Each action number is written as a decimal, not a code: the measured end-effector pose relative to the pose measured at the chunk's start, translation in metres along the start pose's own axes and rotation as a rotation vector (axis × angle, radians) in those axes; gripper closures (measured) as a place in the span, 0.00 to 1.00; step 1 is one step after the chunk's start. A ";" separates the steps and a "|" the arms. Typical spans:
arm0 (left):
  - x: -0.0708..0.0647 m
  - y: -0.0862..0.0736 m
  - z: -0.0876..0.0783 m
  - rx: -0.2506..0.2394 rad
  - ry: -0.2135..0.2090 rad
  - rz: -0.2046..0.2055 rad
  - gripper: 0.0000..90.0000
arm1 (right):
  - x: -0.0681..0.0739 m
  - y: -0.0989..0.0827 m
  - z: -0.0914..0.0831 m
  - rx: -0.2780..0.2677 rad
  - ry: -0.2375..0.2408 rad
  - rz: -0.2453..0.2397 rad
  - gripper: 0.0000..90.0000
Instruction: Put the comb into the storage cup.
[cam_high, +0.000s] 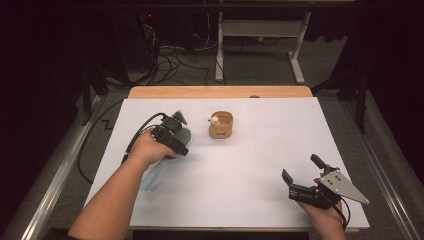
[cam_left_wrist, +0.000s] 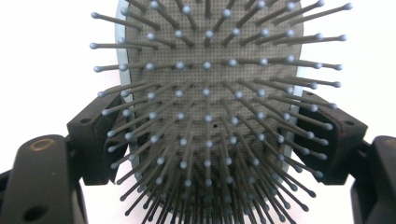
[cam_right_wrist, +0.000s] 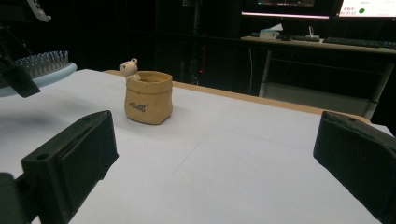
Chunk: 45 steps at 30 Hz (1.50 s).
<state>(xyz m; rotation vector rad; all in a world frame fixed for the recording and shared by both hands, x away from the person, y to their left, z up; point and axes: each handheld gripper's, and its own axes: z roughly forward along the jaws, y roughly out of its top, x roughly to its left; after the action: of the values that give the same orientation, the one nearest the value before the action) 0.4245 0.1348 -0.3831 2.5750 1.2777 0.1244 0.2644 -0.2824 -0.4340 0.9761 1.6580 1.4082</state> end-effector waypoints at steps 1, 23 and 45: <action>0.000 -0.001 -0.001 -0.006 -0.007 0.000 0.23 | 0.000 0.000 0.000 0.000 0.000 0.000 0.00; 0.001 -0.025 -0.019 -0.311 -0.060 -0.021 0.23 | -0.001 -0.001 0.000 0.002 -0.006 0.002 0.00; -0.001 -0.051 -0.024 -0.599 -0.045 -0.022 0.23 | 0.000 -0.001 0.000 0.004 -0.004 -0.003 0.00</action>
<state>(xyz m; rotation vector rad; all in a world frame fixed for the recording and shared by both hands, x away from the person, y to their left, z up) 0.3799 0.1680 -0.3735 2.0384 1.0493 0.3789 0.2643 -0.2823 -0.4353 0.9784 1.6593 1.4005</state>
